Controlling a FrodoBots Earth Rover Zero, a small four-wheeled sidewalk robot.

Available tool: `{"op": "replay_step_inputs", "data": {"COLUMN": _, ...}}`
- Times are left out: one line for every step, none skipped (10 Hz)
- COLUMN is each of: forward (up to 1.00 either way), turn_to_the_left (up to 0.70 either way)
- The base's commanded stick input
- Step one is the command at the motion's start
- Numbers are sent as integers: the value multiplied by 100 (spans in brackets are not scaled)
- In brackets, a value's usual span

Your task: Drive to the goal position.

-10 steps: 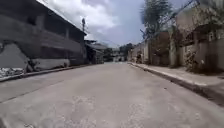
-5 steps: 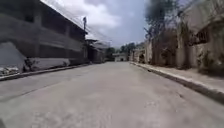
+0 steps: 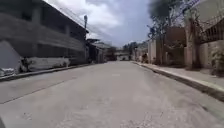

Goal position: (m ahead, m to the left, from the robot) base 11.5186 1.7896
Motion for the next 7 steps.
{"op": "replay_step_inputs", "data": {"forward": 100, "turn_to_the_left": 0}}
{"op": "replay_step_inputs", "data": {"forward": 100, "turn_to_the_left": 0}}
{"op": "replay_step_inputs", "data": {"forward": 100, "turn_to_the_left": 0}}
{"op": "replay_step_inputs", "data": {"forward": 100, "turn_to_the_left": -21}}
{"op": "replay_step_inputs", "data": {"forward": 100, "turn_to_the_left": -35}}
{"op": "replay_step_inputs", "data": {"forward": 100, "turn_to_the_left": -40}}
{"op": "replay_step_inputs", "data": {"forward": 100, "turn_to_the_left": -40}}
